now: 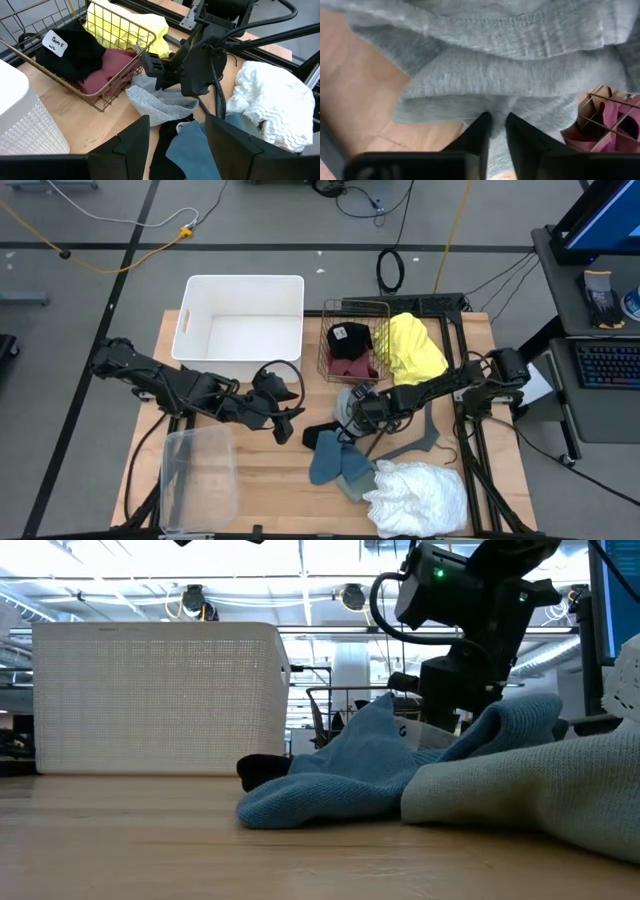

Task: Pick & Place Cloths
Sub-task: Put the gray boxers into the gold wire basket

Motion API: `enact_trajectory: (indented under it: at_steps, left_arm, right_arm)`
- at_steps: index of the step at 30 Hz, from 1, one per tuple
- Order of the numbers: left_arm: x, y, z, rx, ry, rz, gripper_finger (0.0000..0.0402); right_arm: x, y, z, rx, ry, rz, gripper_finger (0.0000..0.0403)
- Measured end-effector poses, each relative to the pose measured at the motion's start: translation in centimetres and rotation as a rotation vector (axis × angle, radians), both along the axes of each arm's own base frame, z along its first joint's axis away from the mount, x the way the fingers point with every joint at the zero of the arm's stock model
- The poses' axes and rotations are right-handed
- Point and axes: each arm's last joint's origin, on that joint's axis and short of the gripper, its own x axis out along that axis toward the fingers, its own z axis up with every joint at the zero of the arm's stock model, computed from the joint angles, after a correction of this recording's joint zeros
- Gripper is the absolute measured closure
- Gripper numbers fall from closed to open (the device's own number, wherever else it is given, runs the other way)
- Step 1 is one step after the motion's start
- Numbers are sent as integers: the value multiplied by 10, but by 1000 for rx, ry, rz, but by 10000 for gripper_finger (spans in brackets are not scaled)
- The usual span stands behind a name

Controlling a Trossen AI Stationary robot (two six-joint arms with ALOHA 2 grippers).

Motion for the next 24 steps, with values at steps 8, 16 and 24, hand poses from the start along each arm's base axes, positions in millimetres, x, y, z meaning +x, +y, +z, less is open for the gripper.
enact_trajectory:
  at_steps: [8,16,24]
  left_arm:
    - [0,0,0,-1,0,1,206]
    - [0,0,0,-2,-1,2,206]
    - [0,0,0,0,-5,6,206]
  right_arm:
    - [-3,0,-1,-6,36,3,396]
    - [-10,1,22,58,-20,9,401]
    - [-24,2,64,208,-184,-18,402]
